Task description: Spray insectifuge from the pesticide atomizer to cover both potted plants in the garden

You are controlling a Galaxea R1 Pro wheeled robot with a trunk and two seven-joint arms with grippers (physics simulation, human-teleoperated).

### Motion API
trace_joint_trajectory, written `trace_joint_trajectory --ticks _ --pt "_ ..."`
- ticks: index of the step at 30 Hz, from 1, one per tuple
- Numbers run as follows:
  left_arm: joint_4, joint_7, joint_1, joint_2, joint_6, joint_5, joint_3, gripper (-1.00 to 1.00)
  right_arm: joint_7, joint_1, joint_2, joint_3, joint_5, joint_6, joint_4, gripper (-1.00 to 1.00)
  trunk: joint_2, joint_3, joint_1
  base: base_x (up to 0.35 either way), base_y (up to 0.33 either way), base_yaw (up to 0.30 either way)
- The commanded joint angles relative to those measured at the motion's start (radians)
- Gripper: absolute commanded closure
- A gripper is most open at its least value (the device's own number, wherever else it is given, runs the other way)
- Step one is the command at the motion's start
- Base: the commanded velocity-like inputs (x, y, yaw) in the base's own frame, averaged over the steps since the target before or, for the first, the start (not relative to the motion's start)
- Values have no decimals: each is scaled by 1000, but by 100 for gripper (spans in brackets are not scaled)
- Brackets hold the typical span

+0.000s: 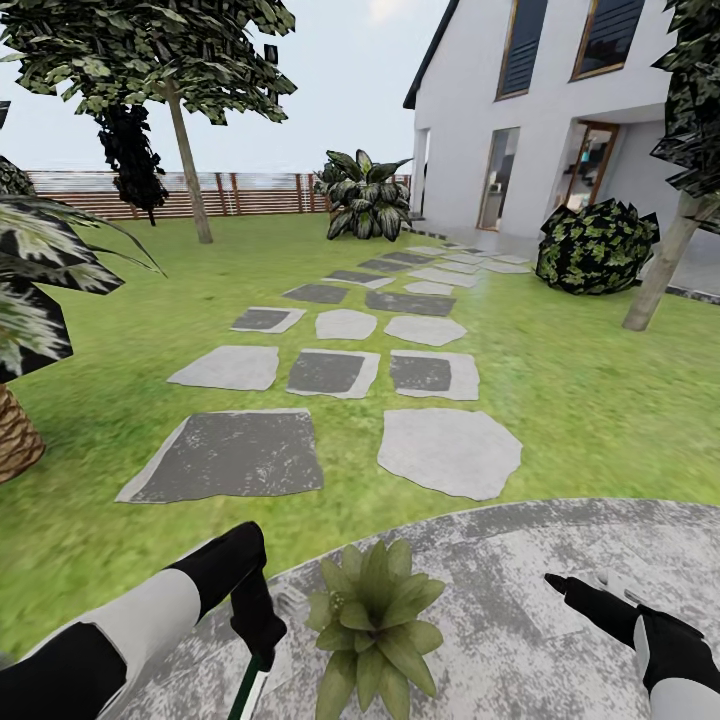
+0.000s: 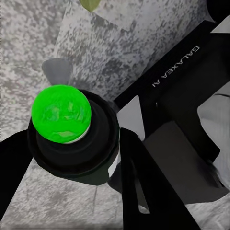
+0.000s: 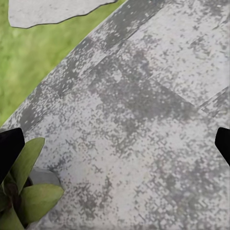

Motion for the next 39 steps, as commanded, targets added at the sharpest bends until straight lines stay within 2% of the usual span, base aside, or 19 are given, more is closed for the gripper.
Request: trace_joint_trajectory --ticks 1,5,8,17,23,28,34,39 --pt "-3 -10 0 0 6 -11 0 100 9 -1 1 -7 10 3 -2 -100 0 -1 0 0 0 0" --pt "-6 -12 0 -1 7 -45 -28 100 11 -1 1 -7 10 3 -2 -100 0 -1 0 0 0 0" --pt "-6 -13 0 -11 8 -73 -38 100 12 -1 1 -7 10 4 -2 -100 0 -1 0 0 0 -57" --pt "-5 -12 0 -15 6 -79 -42 100 12 -1 1 -7 10 4 -2 -100 0 -1 0 0 0 -218" --pt "-5 -13 0 -14 6 -79 -43 100 11 -1 1 -7 10 4 -2 -100 0 -2 0 0 0 -59" --pt "-4 -13 0 -5 7 -79 -40 100 10 -1 1 -7 10 3 -2 -100 0 -8 0 0 0 -3" --pt "-6 -13 0 48 7 -79 -37 100 10 -1 1 -7 10 2 -2 -100 0 -14 0 0 0 0" --pt "-7 -13 0 58 6 -79 -35 100 10 -1 1 -7 10 3 -2 -100 0 -15 0 0 0 0"
